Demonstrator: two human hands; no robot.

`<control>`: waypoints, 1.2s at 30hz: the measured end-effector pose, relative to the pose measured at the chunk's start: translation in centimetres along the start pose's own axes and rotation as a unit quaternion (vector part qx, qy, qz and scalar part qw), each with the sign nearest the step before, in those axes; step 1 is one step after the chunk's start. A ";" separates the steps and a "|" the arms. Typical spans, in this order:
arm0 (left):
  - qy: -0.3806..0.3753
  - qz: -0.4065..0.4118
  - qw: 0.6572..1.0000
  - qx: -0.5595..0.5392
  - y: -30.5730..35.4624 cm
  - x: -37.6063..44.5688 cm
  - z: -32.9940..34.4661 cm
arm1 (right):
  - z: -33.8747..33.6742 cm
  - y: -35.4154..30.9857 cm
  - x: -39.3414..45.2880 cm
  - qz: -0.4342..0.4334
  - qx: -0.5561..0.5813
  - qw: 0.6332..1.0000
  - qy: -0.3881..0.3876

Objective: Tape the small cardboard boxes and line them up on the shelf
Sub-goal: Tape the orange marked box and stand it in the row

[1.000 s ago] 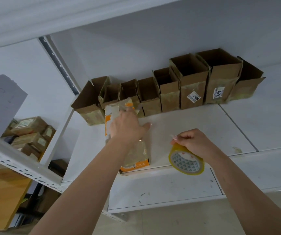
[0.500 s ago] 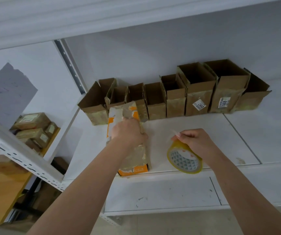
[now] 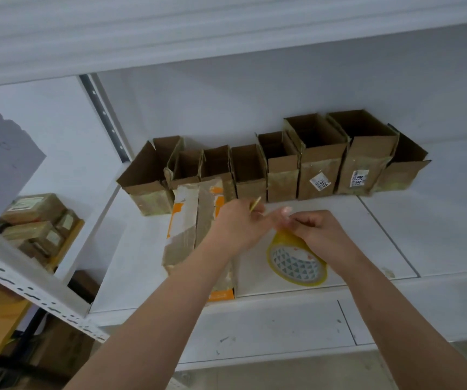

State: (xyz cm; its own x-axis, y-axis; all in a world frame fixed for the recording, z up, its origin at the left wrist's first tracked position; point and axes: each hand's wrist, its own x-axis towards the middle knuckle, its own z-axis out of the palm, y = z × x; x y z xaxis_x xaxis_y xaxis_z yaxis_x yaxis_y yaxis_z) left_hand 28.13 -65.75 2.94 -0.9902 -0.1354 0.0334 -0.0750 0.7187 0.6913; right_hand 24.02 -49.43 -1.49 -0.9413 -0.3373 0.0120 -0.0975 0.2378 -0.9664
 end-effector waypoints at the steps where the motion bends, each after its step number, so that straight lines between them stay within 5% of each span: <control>1: -0.003 -0.004 1.000 -0.018 -0.1 0.1 0.2 | 0.0 -0.2 -0.1 -0.006 0.001 1.000 -0.002; 7: 0.033 0.011 0.996 -0.088 -0.2 0.0 0.4 | -0.3 -0.5 -0.4 -0.034 0.001 0.999 0.008; 16: 0.045 -0.062 0.976 -0.202 0.4 -2.6 3.1 | 1.1 1.4 -0.2 -0.060 -0.008 0.990 0.128; 22: -0.021 -0.077 0.982 -0.171 -0.9 -3.3 2.5 | 1.7 4.0 0.7 -0.067 -0.201 0.958 0.192; 27: 0.149 -0.053 0.966 -0.203 -3.5 -3.8 -2.9 | 1.5 5.8 1.4 -0.082 -0.318 0.918 0.222; 31: 0.286 -0.150 0.929 -0.179 -10.6 -3.7 -6.5 | 1.8 8.4 1.4 -0.086 -0.373 0.902 0.200; 36: 0.150 -0.306 0.939 -0.040 -21.1 -4.6 -3.6 | 3.6 12.0 0.0 -0.079 -0.409 0.897 0.150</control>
State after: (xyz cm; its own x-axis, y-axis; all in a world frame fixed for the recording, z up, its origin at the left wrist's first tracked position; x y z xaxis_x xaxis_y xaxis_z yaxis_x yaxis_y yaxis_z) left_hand 34.69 -82.78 -9.19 -0.6855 -0.7015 -0.1948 -0.5992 0.3916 0.6983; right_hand 24.01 -49.83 -13.96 -0.9274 -0.1954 0.3189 -0.3268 0.8379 -0.4371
